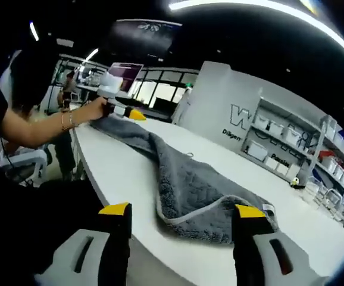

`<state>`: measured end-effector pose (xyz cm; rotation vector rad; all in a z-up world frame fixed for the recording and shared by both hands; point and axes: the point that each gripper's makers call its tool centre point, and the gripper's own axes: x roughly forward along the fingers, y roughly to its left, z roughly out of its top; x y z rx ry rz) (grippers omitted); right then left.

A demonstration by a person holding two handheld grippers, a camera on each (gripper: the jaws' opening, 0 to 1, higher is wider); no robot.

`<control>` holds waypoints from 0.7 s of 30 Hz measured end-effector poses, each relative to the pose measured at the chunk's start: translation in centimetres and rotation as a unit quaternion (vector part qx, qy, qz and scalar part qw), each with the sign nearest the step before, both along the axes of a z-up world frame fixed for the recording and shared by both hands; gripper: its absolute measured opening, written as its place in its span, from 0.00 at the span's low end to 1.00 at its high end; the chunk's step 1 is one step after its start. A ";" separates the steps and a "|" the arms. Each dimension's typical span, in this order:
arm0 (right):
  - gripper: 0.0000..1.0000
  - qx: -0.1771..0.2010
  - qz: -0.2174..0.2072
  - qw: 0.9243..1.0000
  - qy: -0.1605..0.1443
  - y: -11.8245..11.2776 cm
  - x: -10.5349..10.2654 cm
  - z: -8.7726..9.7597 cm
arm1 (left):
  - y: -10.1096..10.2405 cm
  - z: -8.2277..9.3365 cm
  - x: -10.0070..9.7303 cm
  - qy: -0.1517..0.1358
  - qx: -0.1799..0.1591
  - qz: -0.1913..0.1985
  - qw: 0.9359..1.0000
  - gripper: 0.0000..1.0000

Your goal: Open the folded towel by lifting each exposed corner and separating the folded layers until the towel lies flat within the target outline without major curled edges

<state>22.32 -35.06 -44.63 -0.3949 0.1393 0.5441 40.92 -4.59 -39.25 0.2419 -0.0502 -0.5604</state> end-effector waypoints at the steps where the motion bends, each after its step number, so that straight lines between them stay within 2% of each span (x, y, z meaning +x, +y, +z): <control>1: 0.74 0.007 -0.005 1.000 0.001 -0.2 0.1 0.2 | -0.2 0.0 -0.7 0.001 0.004 -0.005 1.000 0.93; 4: 0.85 0.018 -0.019 1.000 0.005 -0.6 0.7 0.4 | -0.8 0.0 -2.5 0.003 0.010 -0.021 1.000 0.93; 6: 0.91 0.023 -0.027 0.999 0.009 -0.9 1.0 0.4 | -0.8 -0.5 -3.2 0.021 0.018 -0.021 0.999 0.93; 7: 0.91 0.027 -0.032 0.999 0.012 -1.1 1.3 0.4 | -0.9 -0.9 -3.9 0.032 0.024 -0.023 0.999 0.93; 10: 0.91 0.045 -0.046 0.998 0.022 -1.7 2.1 0.4 | -1.1 -1.4 -5.3 0.039 0.032 -0.031 0.998 0.93; 13: 0.96 0.060 -0.058 0.996 0.040 -2.1 3.0 0.1 | -1.0 -2.0 -6.3 0.053 0.042 -0.032 0.997 0.92; 15: 0.99 0.064 -0.064 0.995 0.046 -2.1 3.2 -0.1 | -0.8 -2.6 -7.0 0.060 0.047 -0.031 0.997 0.91; 21: 0.99 0.059 -0.093 0.993 0.051 -3.3 4.8 -0.2 | -0.3 -4.6 -8.3 0.081 0.055 -0.034 0.995 0.87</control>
